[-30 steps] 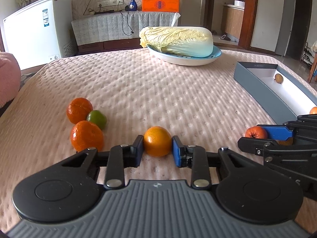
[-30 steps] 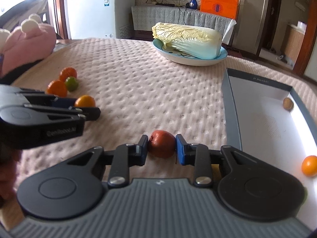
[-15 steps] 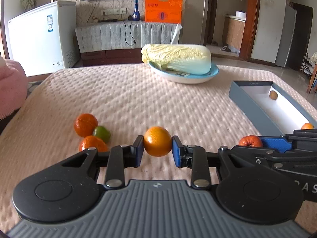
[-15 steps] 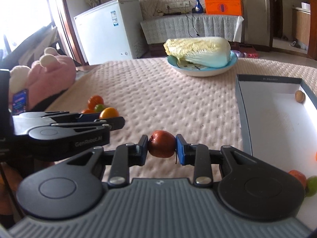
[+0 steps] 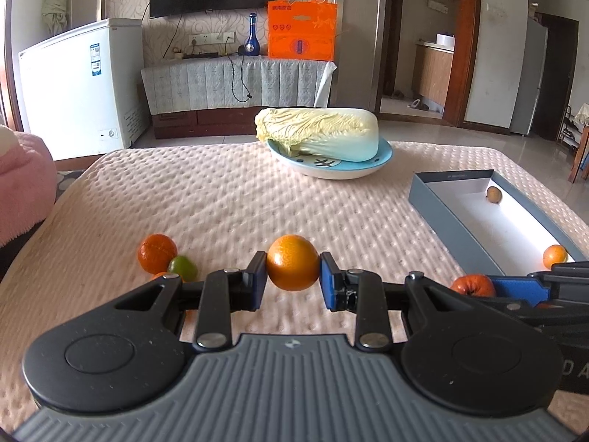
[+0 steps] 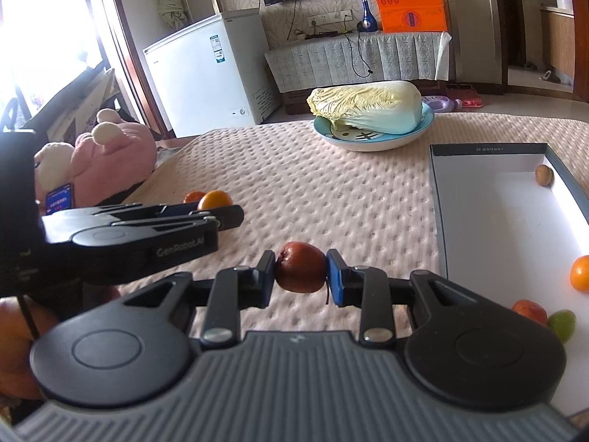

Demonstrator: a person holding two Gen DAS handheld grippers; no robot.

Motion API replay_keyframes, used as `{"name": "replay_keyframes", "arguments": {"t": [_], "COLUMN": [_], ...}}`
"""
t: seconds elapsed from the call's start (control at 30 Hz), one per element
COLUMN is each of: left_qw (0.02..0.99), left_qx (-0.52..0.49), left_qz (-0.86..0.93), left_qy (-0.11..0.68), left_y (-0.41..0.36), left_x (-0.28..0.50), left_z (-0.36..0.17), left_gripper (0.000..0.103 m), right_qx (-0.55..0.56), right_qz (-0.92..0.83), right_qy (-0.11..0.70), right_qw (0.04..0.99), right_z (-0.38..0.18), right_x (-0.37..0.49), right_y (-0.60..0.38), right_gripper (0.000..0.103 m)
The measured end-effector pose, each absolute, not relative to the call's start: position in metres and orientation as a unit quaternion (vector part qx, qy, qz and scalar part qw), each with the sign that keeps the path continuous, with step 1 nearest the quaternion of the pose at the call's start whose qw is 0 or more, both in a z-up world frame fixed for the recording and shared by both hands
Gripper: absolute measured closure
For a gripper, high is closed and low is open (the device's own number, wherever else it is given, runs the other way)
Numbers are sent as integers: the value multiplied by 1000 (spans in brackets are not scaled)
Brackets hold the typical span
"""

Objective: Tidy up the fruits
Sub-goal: 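Lift the orange with the left tool while the right tool lifts the red apple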

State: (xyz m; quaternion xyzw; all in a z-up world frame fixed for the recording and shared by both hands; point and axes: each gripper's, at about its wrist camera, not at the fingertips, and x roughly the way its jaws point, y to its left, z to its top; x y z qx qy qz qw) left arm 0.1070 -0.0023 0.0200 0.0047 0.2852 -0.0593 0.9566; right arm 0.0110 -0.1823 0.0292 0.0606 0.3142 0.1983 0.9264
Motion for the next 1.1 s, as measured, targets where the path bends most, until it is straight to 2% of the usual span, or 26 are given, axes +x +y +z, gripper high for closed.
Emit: {"name": "replay_keyframes", "arguments": {"t": [1.1], "left_qw": [957], "left_qx": [6], "left_qz": [-65], "left_qy": [282], "left_y": [-8], "left_x": [107], "left_z": [20], "left_gripper": [68], "right_qx": [55], "right_qz": [203], "right_qy": [325], "right_qw": [922], "right_z": [24], "right_x": [7], "right_y": [-187], "right_gripper": [70]}}
